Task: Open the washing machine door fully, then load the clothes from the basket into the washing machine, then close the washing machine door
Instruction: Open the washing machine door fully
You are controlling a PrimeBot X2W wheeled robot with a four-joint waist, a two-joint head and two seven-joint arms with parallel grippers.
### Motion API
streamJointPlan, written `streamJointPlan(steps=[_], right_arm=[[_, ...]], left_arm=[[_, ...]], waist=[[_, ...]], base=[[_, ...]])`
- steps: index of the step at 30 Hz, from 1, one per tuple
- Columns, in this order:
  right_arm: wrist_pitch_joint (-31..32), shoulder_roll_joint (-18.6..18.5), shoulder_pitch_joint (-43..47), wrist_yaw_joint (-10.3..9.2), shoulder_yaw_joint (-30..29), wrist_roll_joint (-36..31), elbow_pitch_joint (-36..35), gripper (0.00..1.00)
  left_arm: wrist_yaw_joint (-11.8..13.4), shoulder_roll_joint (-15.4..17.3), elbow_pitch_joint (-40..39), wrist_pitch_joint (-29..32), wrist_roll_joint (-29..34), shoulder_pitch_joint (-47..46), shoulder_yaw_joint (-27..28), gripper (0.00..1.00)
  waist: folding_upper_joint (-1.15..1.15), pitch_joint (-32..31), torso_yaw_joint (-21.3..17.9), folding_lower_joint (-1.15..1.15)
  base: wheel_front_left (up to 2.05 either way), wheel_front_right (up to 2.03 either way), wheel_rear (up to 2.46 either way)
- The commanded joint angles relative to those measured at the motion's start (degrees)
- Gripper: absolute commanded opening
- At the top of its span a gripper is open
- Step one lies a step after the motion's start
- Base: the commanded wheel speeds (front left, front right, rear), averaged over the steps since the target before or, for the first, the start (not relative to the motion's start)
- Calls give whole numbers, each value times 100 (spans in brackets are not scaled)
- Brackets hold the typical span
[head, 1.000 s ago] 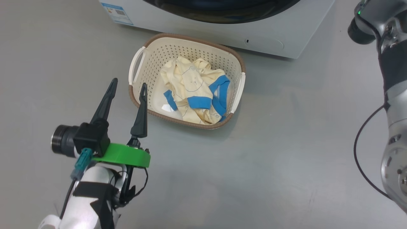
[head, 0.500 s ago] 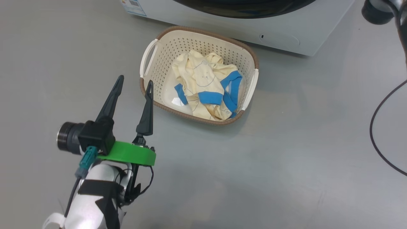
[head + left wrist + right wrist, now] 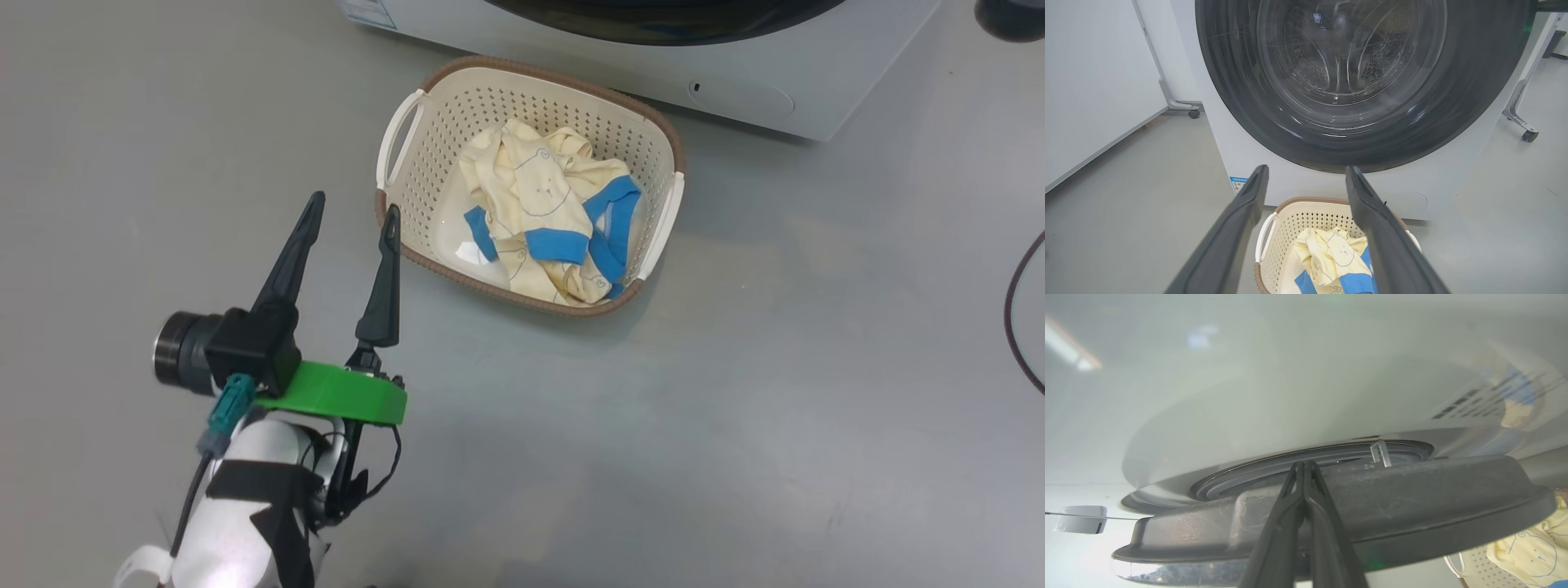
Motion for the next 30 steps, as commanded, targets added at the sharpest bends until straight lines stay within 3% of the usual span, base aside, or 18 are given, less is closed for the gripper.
streamJointPlan(steps=[1, 17, 30], right_arm=[[155, 244, -202, -16, 105, -74, -121, 0], [977, 381, 122, -16, 155, -45, -289, 0], [2088, 574, 1435, -16, 451, 569, -1804, 0]], left_arm=[[-5, 96, -156, -56, 70, -129, 242, 100], [-32, 63, -127, -56, 60, -121, 358, 100], [-68, 65, -69, -56, 105, 55, 399, 100]], waist=[[0, -3, 5, 0], [0, -101, -123, 0], [0, -360, -421, 0]], base=[[0, 0, 0], [0, 0, 0], [0, 0, 0]])
